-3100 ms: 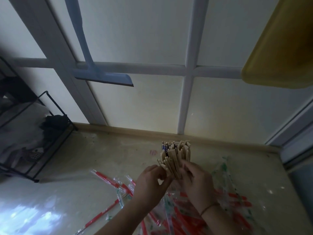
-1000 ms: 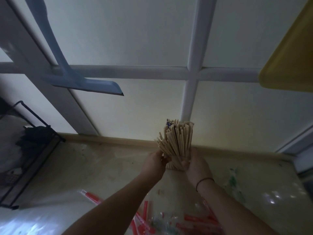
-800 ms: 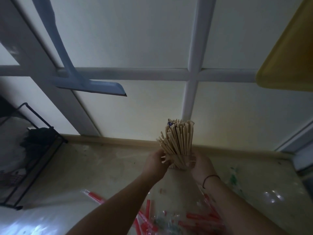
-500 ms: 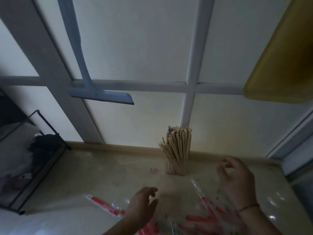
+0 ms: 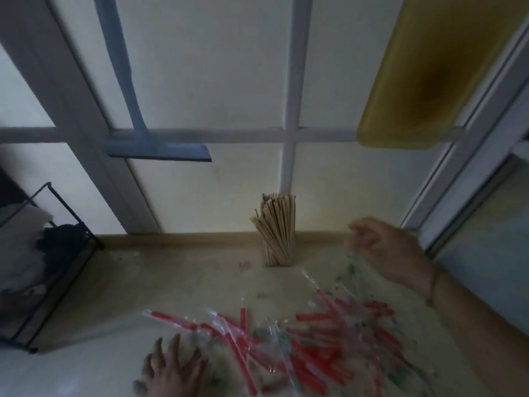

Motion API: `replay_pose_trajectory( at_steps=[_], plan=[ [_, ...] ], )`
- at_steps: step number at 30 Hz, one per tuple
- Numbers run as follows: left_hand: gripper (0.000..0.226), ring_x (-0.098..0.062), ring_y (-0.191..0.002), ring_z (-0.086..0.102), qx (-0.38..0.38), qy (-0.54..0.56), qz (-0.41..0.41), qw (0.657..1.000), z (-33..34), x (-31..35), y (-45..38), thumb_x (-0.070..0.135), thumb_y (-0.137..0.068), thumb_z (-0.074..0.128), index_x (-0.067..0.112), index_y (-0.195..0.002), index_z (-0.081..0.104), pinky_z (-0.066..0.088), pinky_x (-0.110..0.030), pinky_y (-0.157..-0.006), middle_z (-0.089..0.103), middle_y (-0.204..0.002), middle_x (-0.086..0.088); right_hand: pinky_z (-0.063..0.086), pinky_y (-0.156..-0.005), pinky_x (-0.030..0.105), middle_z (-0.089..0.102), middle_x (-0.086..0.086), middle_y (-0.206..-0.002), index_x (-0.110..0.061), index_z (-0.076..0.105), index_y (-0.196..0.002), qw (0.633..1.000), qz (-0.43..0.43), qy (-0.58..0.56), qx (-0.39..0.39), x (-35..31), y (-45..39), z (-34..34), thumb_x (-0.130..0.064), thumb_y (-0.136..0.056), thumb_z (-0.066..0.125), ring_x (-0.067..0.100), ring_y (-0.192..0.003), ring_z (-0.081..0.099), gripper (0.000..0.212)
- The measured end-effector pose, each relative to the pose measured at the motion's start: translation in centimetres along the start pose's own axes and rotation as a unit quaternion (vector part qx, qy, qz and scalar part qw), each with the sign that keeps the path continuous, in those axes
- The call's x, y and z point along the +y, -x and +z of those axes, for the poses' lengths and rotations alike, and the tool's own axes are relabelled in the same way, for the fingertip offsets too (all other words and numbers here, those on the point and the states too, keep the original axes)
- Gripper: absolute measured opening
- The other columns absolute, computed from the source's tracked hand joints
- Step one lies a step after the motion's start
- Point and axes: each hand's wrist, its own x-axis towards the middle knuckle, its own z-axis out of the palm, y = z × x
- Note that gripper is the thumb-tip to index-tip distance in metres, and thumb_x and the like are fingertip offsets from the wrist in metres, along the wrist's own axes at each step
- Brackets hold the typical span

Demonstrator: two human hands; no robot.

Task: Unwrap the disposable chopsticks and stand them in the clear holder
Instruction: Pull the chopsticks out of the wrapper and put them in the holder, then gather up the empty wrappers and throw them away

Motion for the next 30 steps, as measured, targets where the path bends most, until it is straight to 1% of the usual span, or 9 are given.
replay_pose_trajectory(
  at_steps=[3, 7, 11, 16, 19, 21, 24, 27, 30],
  plan=[
    [0.092, -0.019, -0.124, 0.041, -0.092, -0.022, 0.037, 0.995, -0.7, 2.7, 2.7, 0.085, -0.058, 0.039, 0.05, -0.143, 0.029, 0.035, -0.046, -0.094, 0.04, -0.147, 0.01, 0.046, -0.098, 0.028, 0.056, -0.002, -0.134, -0.039, 0.049, -0.131, 0.966, 0.131, 0.125, -0.185, 10.3, 3.5, 8.7, -0.089, -0.058, 0.057, 0.017, -0.12, 0.056, 0.089],
    [0.111, -0.028, -0.131, 0.047, -0.101, 0.019, 0.099, 0.99, 1.3, 4.6, 3.7, 0.094, -0.056, 0.033, 0.037, -0.152, 0.026, 0.04, -0.054, -0.1, 0.04, -0.153, 0.001, 0.024, -0.117, 0.045, 0.006, -0.002, -0.162, -0.039, -0.005, -0.152, 0.934, 0.219, 0.153, -0.237, 12.9, 7.2, 14.1, -0.101, -0.041, 0.047, 0.028, -0.146, 0.016, 0.137],
    [0.122, -0.02, -0.148, 0.015, -0.156, 0.1, 0.104, 0.977, 1.0, 8.8, 5.3, 0.096, -0.047, 0.012, 0.038, -0.154, 0.001, 0.015, -0.042, -0.118, 0.006, -0.164, 0.007, 0.017, -0.118, 0.052, -0.006, -0.006, -0.162, -0.046, -0.013, -0.148, 0.949, 0.168, 0.144, -0.224, 10.3, 8.4, 16.5, -0.103, -0.04, 0.038, 0.024, -0.15, 0.003, 0.132],
    [0.114, -0.023, -0.147, 0.021, -0.078, 0.198, 0.001, 0.977, 0.2, 9.0, 5.1, 0.087, -0.053, 0.025, 0.034, -0.153, 0.019, 0.015, -0.046, -0.117, 0.018, -0.162, 0.005, 0.028, -0.114, 0.043, 0.019, 0.0, -0.159, -0.036, 0.001, -0.152, 0.956, 0.099, 0.244, -0.13, 11.0, 8.6, 13.0, -0.094, -0.06, 0.024, 0.028, -0.143, 0.021, 0.111],
    [0.115, -0.027, -0.142, 0.032, -0.064, 0.147, -0.007, 0.987, 0.4, 6.9, 5.6, 0.089, -0.052, 0.032, 0.031, -0.15, 0.03, 0.027, -0.049, -0.111, 0.031, -0.158, 0.0, 0.027, -0.114, 0.046, 0.009, 0.001, -0.161, -0.038, -0.006, -0.151, 0.934, 0.139, 0.281, -0.171, 12.5, 8.7, 10.8, -0.101, -0.048, 0.014, 0.031, -0.146, 0.012, 0.123],
    [0.114, -0.029, -0.137, 0.04, -0.073, 0.077, 0.033, 0.994, 0.8, 6.4, 6.5, 0.09, -0.053, 0.035, 0.028, -0.149, 0.035, 0.033, -0.05, -0.107, 0.037, -0.154, -0.003, 0.023, -0.113, 0.054, 0.003, 0.003, -0.162, -0.043, -0.018, -0.147, 0.926, 0.111, 0.287, -0.218, 12.2, 10.4, 11.3, -0.098, -0.055, 0.03, 0.034, -0.147, 0.004, 0.117],
    [0.113, -0.027, -0.141, 0.033, -0.092, 0.089, -0.005, 0.992, 0.2, 8.1, 7.3, 0.094, -0.058, 0.025, 0.031, -0.152, 0.021, 0.029, -0.049, -0.111, 0.03, -0.158, -0.002, 0.038, -0.098, 0.063, 0.021, 0.011, -0.159, -0.034, 0.018, -0.152, 0.935, -0.005, 0.306, -0.178, 11.3, 14.7, 15.0, -0.067, -0.071, 0.057, 0.04, -0.145, 0.016, 0.096],
    [0.115, -0.031, -0.144, 0.022, -0.147, 0.146, -0.082, 0.975, -0.5, 10.8, 7.2, 0.094, -0.064, 0.036, 0.028, -0.153, 0.006, 0.022, -0.05, -0.113, 0.02, -0.16, -0.006, 0.044, -0.093, 0.062, 0.032, 0.014, -0.154, -0.032, 0.037, -0.145, 0.92, -0.09, 0.363, -0.122, 10.7, 18.4, 19.0, -0.031, -0.094, 0.04, 0.04, -0.134, 0.041, 0.051],
    [0.108, -0.032, -0.143, 0.021, -0.17, 0.166, -0.113, 0.965, -0.4, 12.4, 7.2, 0.081, -0.074, 0.052, 0.028, -0.153, 0.001, 0.024, -0.049, -0.112, 0.017, -0.16, -0.007, 0.028, -0.101, 0.072, 0.025, 0.018, -0.156, -0.027, 0.032, -0.148, 0.921, -0.097, 0.345, -0.152, 10.9, 17.5, 19.4, -0.03, -0.081, 0.047, 0.048, -0.134, 0.038, 0.07]
  ],
)
